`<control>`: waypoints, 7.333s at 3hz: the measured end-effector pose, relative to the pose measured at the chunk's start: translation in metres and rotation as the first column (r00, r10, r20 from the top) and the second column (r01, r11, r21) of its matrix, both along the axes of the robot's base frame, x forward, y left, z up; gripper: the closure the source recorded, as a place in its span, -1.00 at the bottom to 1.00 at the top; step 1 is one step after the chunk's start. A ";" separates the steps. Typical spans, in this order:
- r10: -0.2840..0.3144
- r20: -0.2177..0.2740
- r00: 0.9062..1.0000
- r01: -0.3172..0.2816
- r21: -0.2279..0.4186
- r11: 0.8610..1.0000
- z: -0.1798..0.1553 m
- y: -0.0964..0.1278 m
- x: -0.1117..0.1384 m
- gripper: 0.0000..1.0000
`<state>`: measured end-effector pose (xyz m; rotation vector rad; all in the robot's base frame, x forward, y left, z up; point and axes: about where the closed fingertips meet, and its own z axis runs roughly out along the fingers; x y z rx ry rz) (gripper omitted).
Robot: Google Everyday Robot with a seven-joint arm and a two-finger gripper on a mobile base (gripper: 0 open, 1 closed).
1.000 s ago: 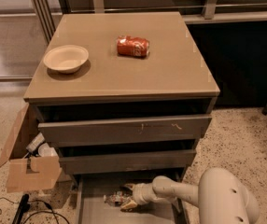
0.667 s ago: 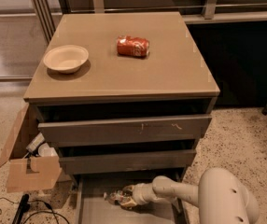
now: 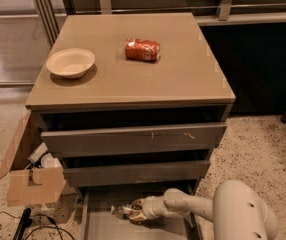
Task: Pick water bottle from bottom drawer and place on counter
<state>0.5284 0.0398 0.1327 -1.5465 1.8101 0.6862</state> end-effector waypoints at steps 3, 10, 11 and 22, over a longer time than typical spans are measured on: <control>-0.005 -0.031 0.999 0.007 0.071 0.997 0.031 -0.008 -0.013 1.00; 0.035 0.196 0.980 -0.041 0.027 0.999 0.303 -0.154 -0.034 1.00; 0.103 0.281 0.954 -0.094 -0.043 0.995 0.373 -0.144 -0.060 1.00; 0.190 0.469 0.863 -0.160 -0.103 0.982 0.786 -0.101 0.054 1.00</control>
Offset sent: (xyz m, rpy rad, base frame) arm -0.0021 0.0015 0.0049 0.0175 0.0428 0.0011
